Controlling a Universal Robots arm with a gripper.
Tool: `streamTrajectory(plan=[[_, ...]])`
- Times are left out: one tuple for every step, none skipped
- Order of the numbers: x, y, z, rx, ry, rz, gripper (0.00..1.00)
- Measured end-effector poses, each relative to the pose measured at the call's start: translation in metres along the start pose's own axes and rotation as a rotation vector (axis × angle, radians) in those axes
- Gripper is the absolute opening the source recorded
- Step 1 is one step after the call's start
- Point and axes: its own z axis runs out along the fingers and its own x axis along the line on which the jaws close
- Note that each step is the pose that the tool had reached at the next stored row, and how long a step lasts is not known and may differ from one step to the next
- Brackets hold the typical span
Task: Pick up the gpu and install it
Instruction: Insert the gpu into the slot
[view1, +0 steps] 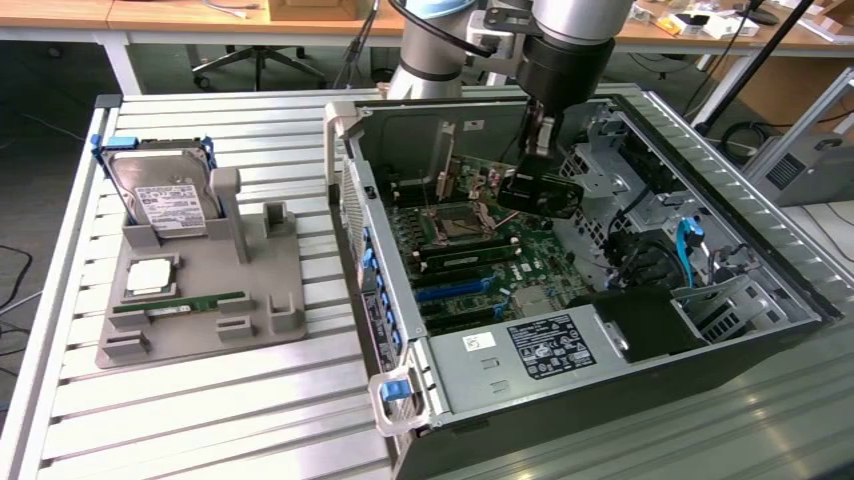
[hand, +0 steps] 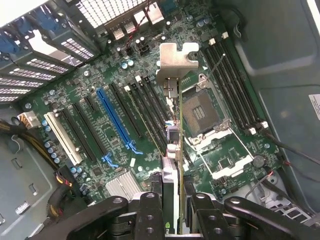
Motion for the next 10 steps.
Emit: streamTrajectory(plan=[[0.0, 0.0, 0.0, -0.0001, -0.0002, -0.003, 0.27], [0.0, 0.0, 0.0, -0.0002, -0.0004, -0.008, 0.27], [0.0, 0.0, 0.0, -0.0004, -0.0007, -0.013, 0.27], [0.0, 0.0, 0.0, -0.0005, -0.001, -0.019, 0.27], [0.0, 0.0, 0.0001, -0.0007, -0.0013, -0.024, 0.27], [0.0, 0.0, 0.0001, -0.0008, -0.0015, -0.03, 0.27], [0.0, 0.0, 0.0001, -0.0009, -0.0017, -0.033, 0.27], [0.0, 0.0, 0.0001, -0.001, -0.0018, -0.035, 0.27], [0.0, 0.0, 0.0001, -0.0011, -0.002, -0.039, 0.27], [0.0, 0.0, 0.0002, -0.0012, -0.0022, -0.041, 0.27]])
